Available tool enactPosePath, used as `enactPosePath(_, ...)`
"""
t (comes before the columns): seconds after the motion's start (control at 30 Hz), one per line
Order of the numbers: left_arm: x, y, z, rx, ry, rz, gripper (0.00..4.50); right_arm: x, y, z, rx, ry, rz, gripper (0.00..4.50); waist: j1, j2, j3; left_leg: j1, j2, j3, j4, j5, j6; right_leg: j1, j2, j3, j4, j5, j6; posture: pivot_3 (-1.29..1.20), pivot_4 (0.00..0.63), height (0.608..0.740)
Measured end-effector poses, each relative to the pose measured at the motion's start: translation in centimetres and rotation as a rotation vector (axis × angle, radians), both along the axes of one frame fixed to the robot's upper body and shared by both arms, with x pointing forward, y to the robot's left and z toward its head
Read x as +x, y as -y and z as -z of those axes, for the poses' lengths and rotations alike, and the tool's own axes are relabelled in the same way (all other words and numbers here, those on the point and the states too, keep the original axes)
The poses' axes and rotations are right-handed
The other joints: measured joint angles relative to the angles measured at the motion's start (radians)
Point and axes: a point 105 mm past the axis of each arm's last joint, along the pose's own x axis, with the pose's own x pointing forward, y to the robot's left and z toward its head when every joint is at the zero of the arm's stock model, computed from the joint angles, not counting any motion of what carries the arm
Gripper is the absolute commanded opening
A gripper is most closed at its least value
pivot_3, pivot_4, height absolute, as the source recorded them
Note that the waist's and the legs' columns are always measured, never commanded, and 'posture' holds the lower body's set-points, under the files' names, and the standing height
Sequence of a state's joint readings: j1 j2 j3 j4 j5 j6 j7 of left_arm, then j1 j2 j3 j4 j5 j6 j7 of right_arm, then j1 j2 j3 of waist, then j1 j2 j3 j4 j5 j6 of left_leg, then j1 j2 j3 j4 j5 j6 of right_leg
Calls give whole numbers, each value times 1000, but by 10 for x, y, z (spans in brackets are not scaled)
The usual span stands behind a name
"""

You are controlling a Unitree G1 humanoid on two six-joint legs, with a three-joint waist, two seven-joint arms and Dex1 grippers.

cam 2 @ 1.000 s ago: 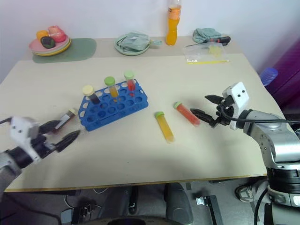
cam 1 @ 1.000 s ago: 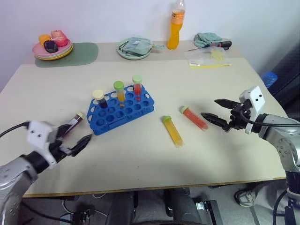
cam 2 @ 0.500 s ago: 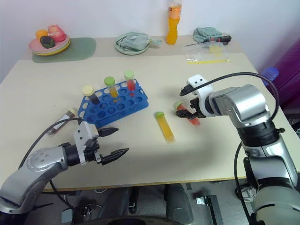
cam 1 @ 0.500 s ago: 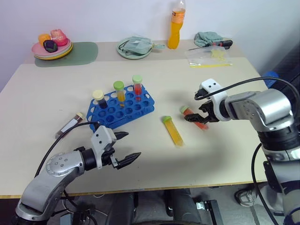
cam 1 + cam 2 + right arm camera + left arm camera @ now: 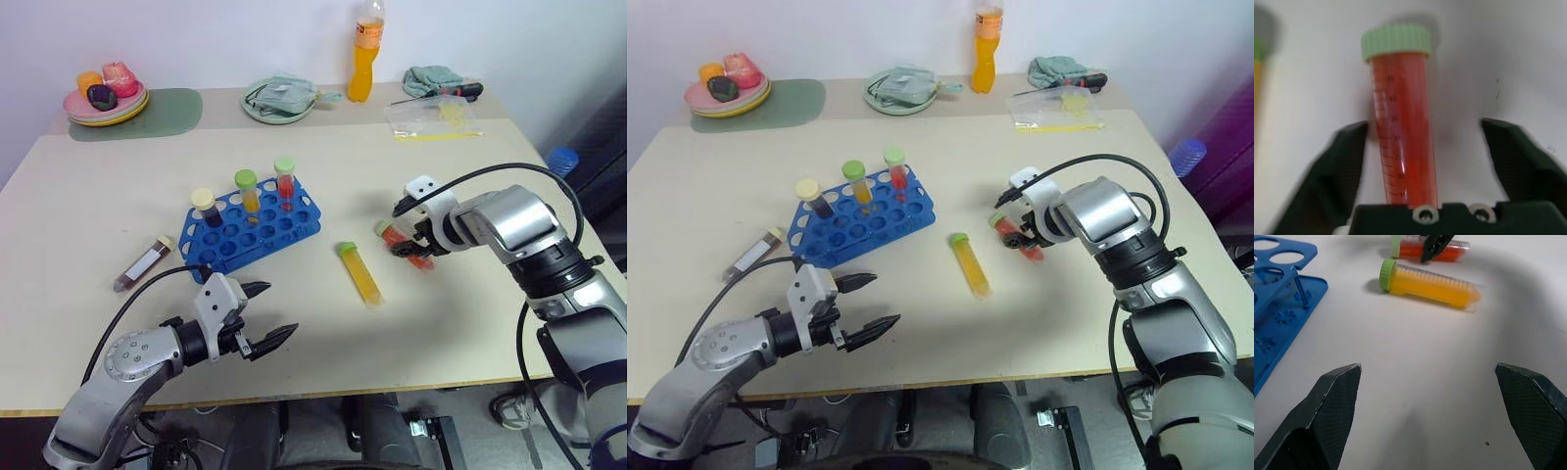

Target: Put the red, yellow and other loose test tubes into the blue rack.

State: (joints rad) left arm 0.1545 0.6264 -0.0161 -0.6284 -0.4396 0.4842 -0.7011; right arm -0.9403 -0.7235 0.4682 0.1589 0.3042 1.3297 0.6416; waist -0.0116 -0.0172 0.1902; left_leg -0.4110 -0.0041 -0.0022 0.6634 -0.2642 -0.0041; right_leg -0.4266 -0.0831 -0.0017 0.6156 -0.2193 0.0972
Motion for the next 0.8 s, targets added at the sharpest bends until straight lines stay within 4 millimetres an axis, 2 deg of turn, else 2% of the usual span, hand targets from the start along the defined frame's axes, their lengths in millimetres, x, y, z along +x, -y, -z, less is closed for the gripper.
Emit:
enactPosePath(0.07, 0, -1, 0, 1, 8, 1, 4500, 1, -1, -1, -4, 6, -12, 1175, 0, 0, 0, 0, 0, 0, 0, 0, 0, 0, 0, 0, 0, 0, 0, 0, 150, 740)
enactPosePath(0.1, 1, -1, 1, 2, 9, -1, 4500, 2, 0, -2, -13, 16, -12, 841, 0, 0, 0, 0, 0, 0, 0, 0, 0, 0, 0, 0, 0, 0, 0, 0, 150, 740)
enactPosePath(0.17, 1, -4, 4, 3, 3, -8, 4500, 2, 0, -3, -11, 20, -16, 841, 0, 0, 0, 0, 0, 0, 0, 0, 0, 0, 0, 0, 0, 0, 0, 0, 150, 740)
enactPosePath(0.23, -1, -7, 9, 3, -9, -21, 4500, 3, -9, -15, 52, 82, -66, 841, -1, 1, 1, 0, 0, 0, 0, 0, 0, -1, 0, 0, 0, 0, 0, 0, 150, 740)
enactPosePath(0.3, -1, -13, 12, 2, -13, -52, 4500, 5, -31, -45, 210, 269, -192, 841, 0, 1, 1, 0, 0, 0, -1, 0, 0, -1, 1, 0, 0, 2, 4, 0, 150, 740)
enactPosePath(0.37, 5, -22, 13, -9, -4, -115, 4500, 1, -63, -83, 395, 518, -316, 841, -3, 1, 0, 1, 1, 0, -1, 0, 0, 0, 3, 0, 1, 2, 4, 0, 150, 740)
enactPosePath(0.43, 13, -29, 13, -28, 18, -187, 4500, -7, -87, -102, 570, 673, -338, 841, -1, -1, -1, 2, 2, -1, -1, 0, 0, 0, 4, -1, 3, 2, 4, 0, 150, 740)
enactPosePath(0.53, 26, -38, 12, -32, 61, -275, 4500, -13, -119, -98, 778, 761, -282, 841, 0, 0, -1, 2, 2, -1, 0, 0, 0, 0, 3, -1, 5, 2, 4, 0, 150, 740)
enactPosePath(0.63, 37, -40, 4, -41, 113, -310, 4500, -22, -156, -85, 842, 820, -307, 841, 0, 0, 0, 2, 1, -1, 0, 0, 0, -1, 2, -1, 6, 2, 4, 0, 150, 740)
enactPosePath(0.8, 42, -41, -3, -56, 139, -320, 4500, -13, -173, -75, 887, 911, -251, 841, 0, 0, 0, 2, 1, -1, 0, 1, -1, 0, 1, 0, 6, 2, 4, 0, 150, 740)
